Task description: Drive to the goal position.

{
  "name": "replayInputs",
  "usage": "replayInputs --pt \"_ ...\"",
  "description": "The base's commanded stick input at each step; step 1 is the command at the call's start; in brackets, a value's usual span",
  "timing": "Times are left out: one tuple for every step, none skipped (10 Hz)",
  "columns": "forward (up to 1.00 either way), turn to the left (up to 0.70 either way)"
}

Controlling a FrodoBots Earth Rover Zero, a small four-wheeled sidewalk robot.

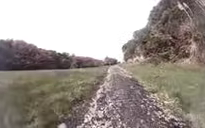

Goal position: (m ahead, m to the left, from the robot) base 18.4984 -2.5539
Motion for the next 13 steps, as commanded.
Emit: replayInputs --pt "1.0 0.0" --pt "1.0 -0.4" --pt "1.0 -0.4" --pt "1.0 -0.4" --pt "1.0 -0.4" --pt "1.0 -0.4" --pt "1.0 -0.34" --pt "1.0 -0.23" --pt "1.0 -0.12" --pt "1.0 -0.01" --pt "1.0 0.0" --pt "1.0 0.0" --pt "1.0 0.0"
